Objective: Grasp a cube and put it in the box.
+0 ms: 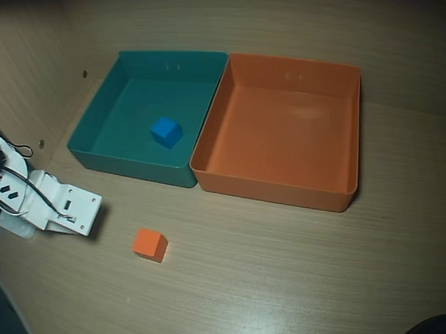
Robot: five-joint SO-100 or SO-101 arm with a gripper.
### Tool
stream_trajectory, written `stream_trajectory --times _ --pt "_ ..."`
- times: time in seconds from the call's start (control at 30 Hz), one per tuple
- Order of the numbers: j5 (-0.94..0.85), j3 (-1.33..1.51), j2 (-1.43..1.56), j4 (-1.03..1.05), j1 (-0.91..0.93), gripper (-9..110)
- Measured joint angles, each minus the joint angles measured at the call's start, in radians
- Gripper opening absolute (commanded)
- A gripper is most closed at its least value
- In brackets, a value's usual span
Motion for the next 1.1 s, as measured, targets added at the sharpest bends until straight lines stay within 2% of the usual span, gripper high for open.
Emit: stream_trajectory --times 0.27,0.73,0.9,1.1 --pt "0.000 -0.063 -0.003 0.017 0.000 -6" --pt "0.000 -0.465 -0.015 0.020 0.000 -6" --pt "-0.002 -0.555 -0.150 0.020 0.000 -6" --pt "-0.005 -0.742 -0.445 0.020 0.000 -6"
